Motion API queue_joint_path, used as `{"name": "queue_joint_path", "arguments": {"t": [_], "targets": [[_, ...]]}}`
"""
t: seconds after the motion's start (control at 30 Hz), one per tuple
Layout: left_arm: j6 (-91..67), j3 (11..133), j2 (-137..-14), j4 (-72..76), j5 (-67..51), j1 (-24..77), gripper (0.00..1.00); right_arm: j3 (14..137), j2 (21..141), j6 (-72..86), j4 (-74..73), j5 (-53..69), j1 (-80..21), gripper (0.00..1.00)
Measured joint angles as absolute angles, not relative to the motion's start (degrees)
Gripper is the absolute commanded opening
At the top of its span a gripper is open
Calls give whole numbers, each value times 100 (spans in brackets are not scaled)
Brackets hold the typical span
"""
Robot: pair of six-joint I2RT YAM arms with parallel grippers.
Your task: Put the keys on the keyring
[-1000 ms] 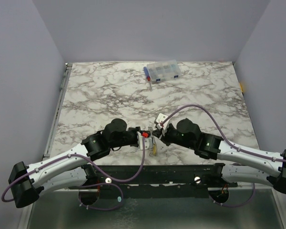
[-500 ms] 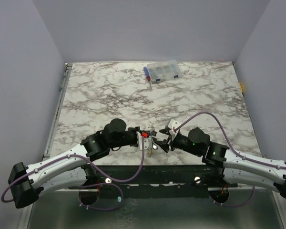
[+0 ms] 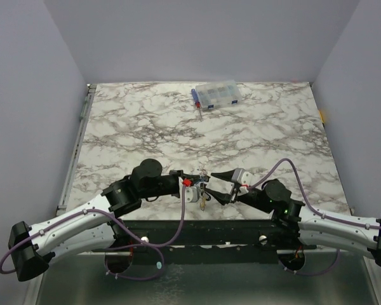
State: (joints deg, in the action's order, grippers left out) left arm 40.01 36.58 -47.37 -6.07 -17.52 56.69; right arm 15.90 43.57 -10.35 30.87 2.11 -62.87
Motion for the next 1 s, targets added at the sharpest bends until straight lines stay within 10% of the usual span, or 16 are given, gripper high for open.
{"name": "queue_joint_path", "arguments": {"t": [0.77,1.0], "targets": [[4014,3658,-4517,-607,-2316,5481,0,1850,4797,-954,3463,880,-5964,53],[4012,3658,-4491,-611,-2346,5439,0,1868,4908,-810,3483,1013,-5916,35]]}}
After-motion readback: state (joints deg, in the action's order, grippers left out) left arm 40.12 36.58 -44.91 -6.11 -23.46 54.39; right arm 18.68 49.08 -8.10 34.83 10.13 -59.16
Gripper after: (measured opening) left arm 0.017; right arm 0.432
